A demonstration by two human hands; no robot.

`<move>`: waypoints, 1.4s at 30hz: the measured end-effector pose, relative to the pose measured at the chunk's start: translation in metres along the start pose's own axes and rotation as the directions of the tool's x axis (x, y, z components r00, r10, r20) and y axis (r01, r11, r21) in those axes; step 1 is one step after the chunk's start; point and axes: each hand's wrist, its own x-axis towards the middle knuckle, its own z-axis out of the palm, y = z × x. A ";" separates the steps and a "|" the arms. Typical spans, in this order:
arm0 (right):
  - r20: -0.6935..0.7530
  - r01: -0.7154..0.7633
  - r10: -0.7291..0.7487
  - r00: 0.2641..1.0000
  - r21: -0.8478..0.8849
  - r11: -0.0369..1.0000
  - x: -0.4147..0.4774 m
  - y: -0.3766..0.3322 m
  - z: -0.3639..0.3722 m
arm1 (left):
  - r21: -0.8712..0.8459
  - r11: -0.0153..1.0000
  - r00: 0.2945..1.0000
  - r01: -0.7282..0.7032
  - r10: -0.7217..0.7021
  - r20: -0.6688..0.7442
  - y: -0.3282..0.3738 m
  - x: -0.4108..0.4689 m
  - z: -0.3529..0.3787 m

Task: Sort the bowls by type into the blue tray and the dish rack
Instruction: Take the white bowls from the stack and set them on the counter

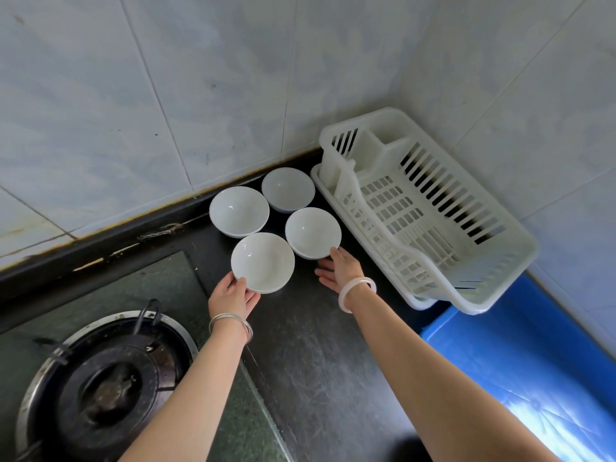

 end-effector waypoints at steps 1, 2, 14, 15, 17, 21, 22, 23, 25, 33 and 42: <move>0.013 0.001 -0.001 1.000 -0.018 1.000 -0.002 0.000 -0.002 | 0.012 1.000 1.000 -0.002 0.002 0.012 0.000 -0.001 0.001; 0.024 0.005 -0.004 1.000 -0.039 0.999 -0.004 -0.001 -0.004 | 0.038 0.999 1.000 -0.012 0.011 0.028 0.000 -0.003 0.001; 0.045 0.278 -0.282 0.958 -0.368 0.887 -0.097 0.046 -0.107 | 0.394 0.917 0.963 -0.057 -0.053 0.263 -0.055 -0.073 -0.008; 0.023 0.295 -0.314 0.949 -0.411 0.863 -0.109 0.055 -0.123 | 0.458 0.883 0.949 -0.102 -0.051 0.310 -0.066 -0.084 -0.007; -0.046 0.298 -0.367 0.929 -0.494 0.816 -0.131 0.076 -0.156 | 0.567 0.803 0.908 -0.182 -0.084 0.411 -0.089 -0.106 -0.003; -0.231 0.128 -0.389 0.892 -0.696 0.707 -0.170 0.122 -0.220 | 0.711 0.562 0.793 -0.422 -0.152 0.591 -0.135 -0.151 0.007; -0.255 0.096 -0.401 0.880 -0.731 0.676 -0.178 0.133 -0.233 | 0.718 0.505 0.765 -0.479 -0.162 0.624 -0.146 -0.162 0.008; -0.271 0.074 -0.419 0.867 -0.761 0.645 -0.186 0.143 -0.246 | 0.719 0.453 0.737 -0.527 -0.177 0.652 -0.156 -0.173 0.010; -0.313 0.011 -0.439 0.842 -0.804 0.595 -0.199 0.162 -0.269 | 0.716 0.371 0.695 -0.591 -0.217 0.686 -0.176 -0.192 0.013; -0.389 -0.183 -0.251 0.886 -0.793 0.582 -0.211 0.198 -0.304 | 0.724 0.299 0.660 -0.622 -0.299 0.690 -0.218 -0.231 0.007; -0.432 -0.204 -0.280 0.857 -0.785 0.586 -0.205 0.199 -0.301 | 0.734 0.361 0.672 -0.575 -0.305 0.675 -0.225 -0.231 0.001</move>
